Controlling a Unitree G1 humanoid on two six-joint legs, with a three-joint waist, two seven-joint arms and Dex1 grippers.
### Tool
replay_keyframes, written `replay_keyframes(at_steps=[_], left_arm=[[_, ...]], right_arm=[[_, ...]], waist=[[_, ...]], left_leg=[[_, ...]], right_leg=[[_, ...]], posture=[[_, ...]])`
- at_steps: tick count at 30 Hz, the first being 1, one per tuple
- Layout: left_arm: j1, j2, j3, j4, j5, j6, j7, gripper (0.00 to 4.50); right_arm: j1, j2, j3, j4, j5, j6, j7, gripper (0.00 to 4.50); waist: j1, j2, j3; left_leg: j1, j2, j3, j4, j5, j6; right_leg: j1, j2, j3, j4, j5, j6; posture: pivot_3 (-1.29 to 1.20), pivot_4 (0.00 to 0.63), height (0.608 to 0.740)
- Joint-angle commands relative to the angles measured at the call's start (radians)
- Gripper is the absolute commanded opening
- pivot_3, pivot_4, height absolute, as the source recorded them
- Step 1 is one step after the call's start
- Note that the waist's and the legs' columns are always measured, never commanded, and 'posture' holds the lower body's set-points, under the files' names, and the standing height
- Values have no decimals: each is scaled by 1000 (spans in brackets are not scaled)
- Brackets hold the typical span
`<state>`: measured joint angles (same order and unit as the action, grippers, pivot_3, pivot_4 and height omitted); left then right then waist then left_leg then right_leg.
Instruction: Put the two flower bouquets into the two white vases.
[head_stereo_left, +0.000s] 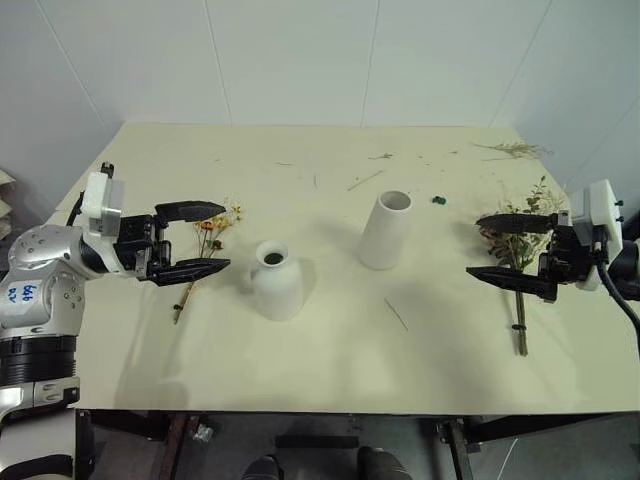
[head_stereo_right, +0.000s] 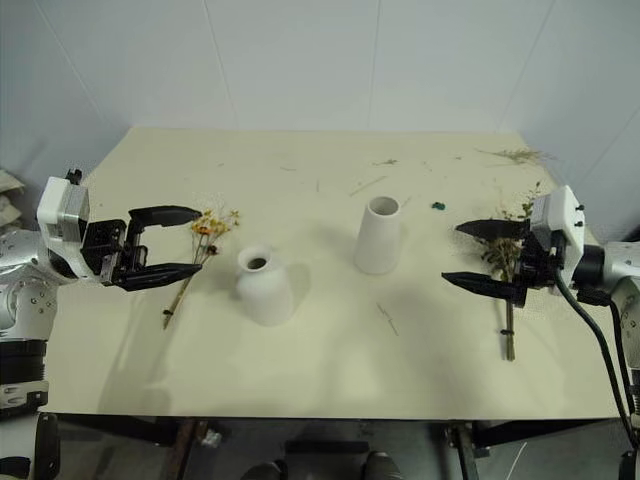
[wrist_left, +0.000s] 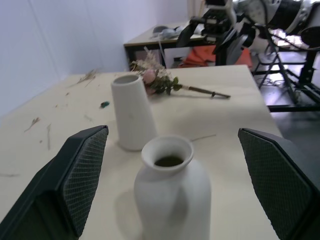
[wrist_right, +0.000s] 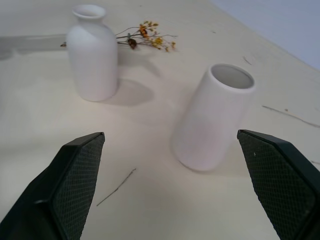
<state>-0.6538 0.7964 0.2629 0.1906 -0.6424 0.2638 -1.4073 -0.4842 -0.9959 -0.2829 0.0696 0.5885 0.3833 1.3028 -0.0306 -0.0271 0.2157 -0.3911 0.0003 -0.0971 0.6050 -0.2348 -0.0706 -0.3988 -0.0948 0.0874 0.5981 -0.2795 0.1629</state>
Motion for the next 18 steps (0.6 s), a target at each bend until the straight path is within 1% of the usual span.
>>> replay_keyframes(at_steps=[1, 3, 5, 7, 9, 11, 15, 18], left_arm=[[-34, 17, 23, -61, -46, 39, 12, 4440], [-40, 22, 19, -64, -41, 42, 10, 4440], [-49, 26, 15, -70, -37, 50, 17, 4440], [-58, 32, 13, -73, -33, 56, 20, 4440], [-66, 43, 8, -68, -20, 51, 17, 4440], [-63, 48, 9, -72, -15, 45, 19, 4440], [-38, 58, 26, -107, -25, 51, 41, 4440], [-3, 66, 48, -147, -34, 61, 69, 4440]], right_arm=[[-39, -67, -56, 97, 15, 85, -18, 4500], [-30, -100, -23, 149, -29, 84, -4, 4500], [-37, -143, 24, 189, -79, 145, -27, 4500], [-53, -174, 68, 209, -125, 160, -32, 4500], [-114, -190, 154, 243, -209, 240, -97, 4500], [-160, -196, 212, 265, -246, 334, -116, 4500], [-257, -169, 342, 296, -329, 479, -137, 4500], [-379, -106, 436, 419, -433, 535, -218, 4500]], waist=[[0, 0, 0], [-1, 0, 0], [-2, 0, 0], [-5, 0, 0], [-11, 0, 0], [-20, 1, 0], [-24, 1, 0], [-31, 1, 0]], left_leg=[[0, 0, 0, 0, 0, 0], [0, 0, 0, 1, 0, 0], [1, 0, 0, 1, 0, 0], [1, 0, 0, 1, 0, 0], [1, 0, 1, 2, 0, 0], [0, 0, 1, 3, 0, 0], [0, 0, 1, 3, 0, -1], [-2, 0, 2, 3, -1, -1]], right_leg=[[0, 0, 0, 0, 0, 0], [0, 0, 0, 1, 0, 0], [0, 0, 0, 2, 0, -1], [0, 0, 0, 2, 0, -1], [0, 0, 0, 2, 0, -1], [0, 0, 1, 2, -1, -1], [-2, 0, 1, 3, -1, -2], [-5, 0, 2, 4, -2, -1]], posture=[[0, 150, 740], [0, 150, 740], [0, 150, 740], [0, 150, 740], [0, 150, 740], [0, 150, 740], [0, 150, 740], [0, 150, 740]])
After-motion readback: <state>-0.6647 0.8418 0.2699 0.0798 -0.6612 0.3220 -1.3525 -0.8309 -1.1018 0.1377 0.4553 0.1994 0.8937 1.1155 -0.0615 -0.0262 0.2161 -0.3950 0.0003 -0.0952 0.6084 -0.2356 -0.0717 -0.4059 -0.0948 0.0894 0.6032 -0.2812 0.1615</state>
